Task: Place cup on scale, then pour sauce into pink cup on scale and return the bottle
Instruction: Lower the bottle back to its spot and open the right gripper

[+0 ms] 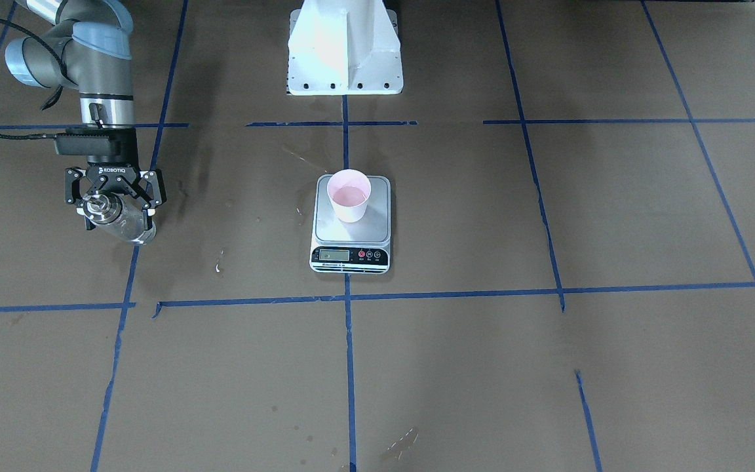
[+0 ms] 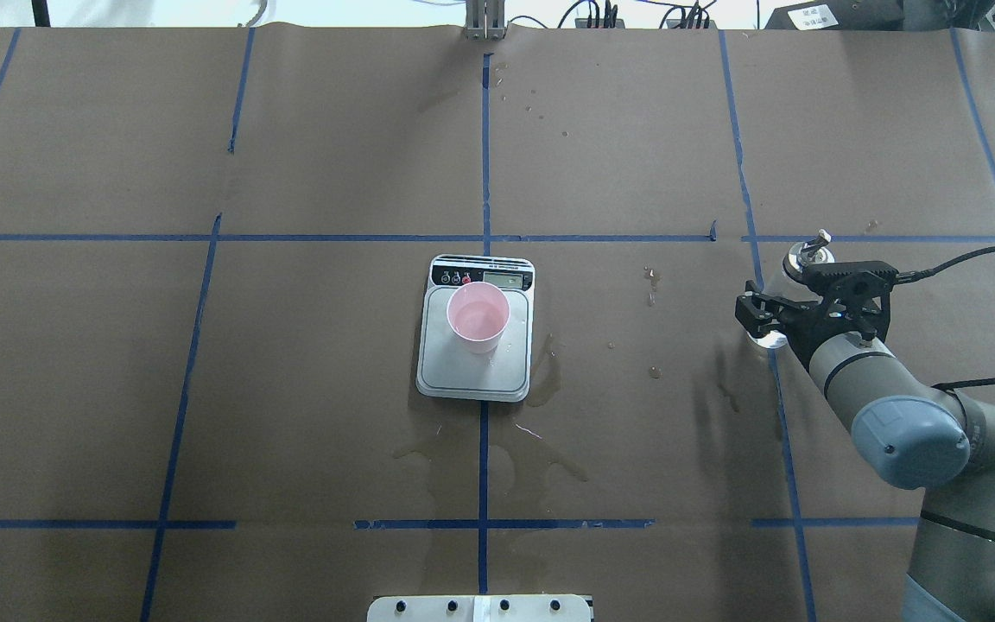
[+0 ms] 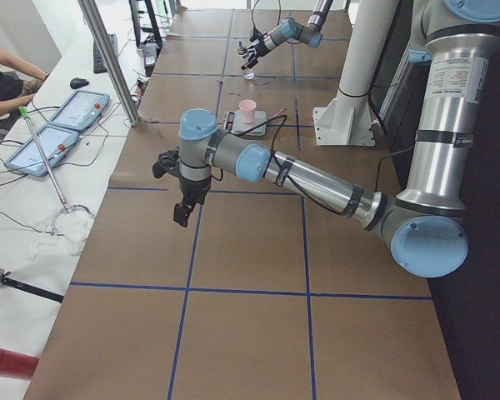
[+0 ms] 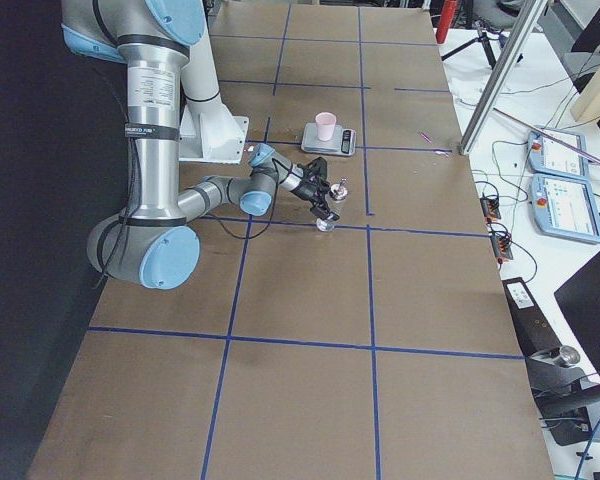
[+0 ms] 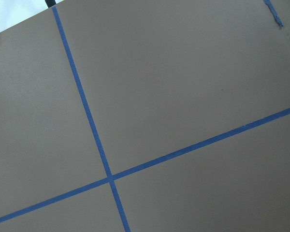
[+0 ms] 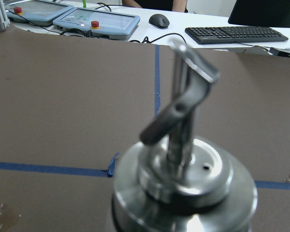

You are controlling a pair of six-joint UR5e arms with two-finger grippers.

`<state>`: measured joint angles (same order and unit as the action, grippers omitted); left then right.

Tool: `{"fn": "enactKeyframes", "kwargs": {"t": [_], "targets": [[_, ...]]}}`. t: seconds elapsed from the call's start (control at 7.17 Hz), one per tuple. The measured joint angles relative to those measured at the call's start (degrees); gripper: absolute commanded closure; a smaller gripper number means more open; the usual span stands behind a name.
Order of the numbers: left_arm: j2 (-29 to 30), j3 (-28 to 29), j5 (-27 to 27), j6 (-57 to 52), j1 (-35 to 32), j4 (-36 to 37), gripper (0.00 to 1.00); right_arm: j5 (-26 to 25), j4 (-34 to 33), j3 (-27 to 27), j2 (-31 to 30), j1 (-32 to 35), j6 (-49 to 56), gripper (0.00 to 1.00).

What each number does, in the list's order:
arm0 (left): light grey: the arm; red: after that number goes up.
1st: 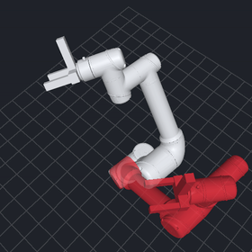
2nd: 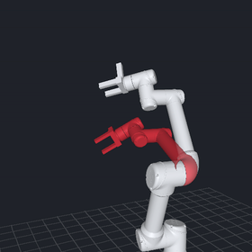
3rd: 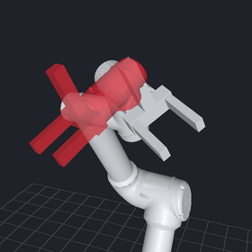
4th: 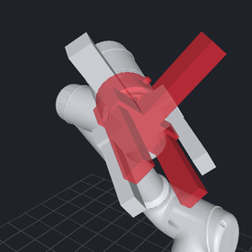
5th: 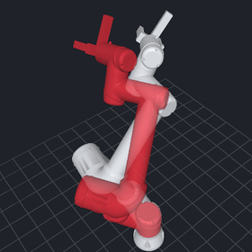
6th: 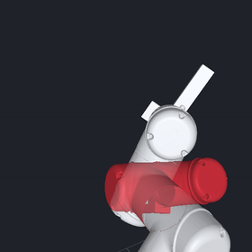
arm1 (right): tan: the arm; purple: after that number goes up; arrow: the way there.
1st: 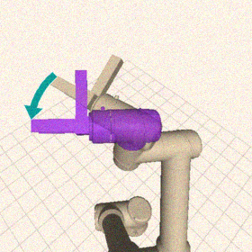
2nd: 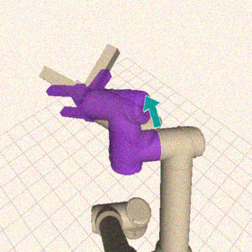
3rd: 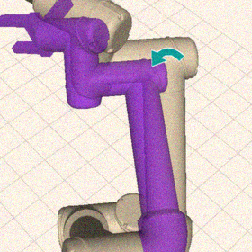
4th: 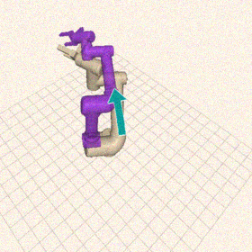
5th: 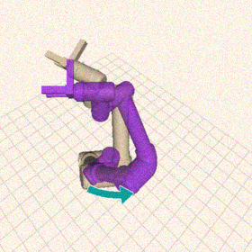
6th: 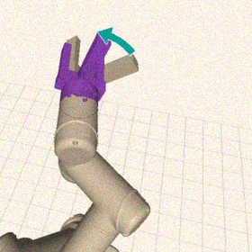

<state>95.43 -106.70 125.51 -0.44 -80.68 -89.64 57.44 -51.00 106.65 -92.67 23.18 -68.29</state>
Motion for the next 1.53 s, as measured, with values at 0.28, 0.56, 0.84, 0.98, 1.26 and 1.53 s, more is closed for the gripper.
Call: {"fn": "enactKeyframes", "kwargs": {"t": [0.28,0.56,0.84,0.98,1.26,1.53], "targets": [[0.0,0.0,0.0,0.0,0.0,0.0,0.00,3.3,-4.7,3.0,-0.2,0.2,0.1,0.00],[0.0,-0.1,0.0,0.0,0.0,0.1,0.00,7.9,-19.0,10.8,-0.2,0.2,0.2,0.00],[0.0,-0.1,0.0,0.0,0.0,0.1,0.00,14.9,-31.1,15.2,0.4,0.9,1.3,0.00],[0.0,-0.1,0.0,0.0,0.0,0.1,0.00,18.8,-36.3,16.4,1.0,1.4,2.4,0.00],[0.0,-0.1,0.0,0.0,0.0,0.0,0.00,27.8,-46.8,20.1,3.4,3.5,4.3,0.00],[0.0,-0.2,-0.1,0.0,0.0,0.0,0.00,32.5,-53.9,24.8,5.1,4.5,5.5,0.00]]}}
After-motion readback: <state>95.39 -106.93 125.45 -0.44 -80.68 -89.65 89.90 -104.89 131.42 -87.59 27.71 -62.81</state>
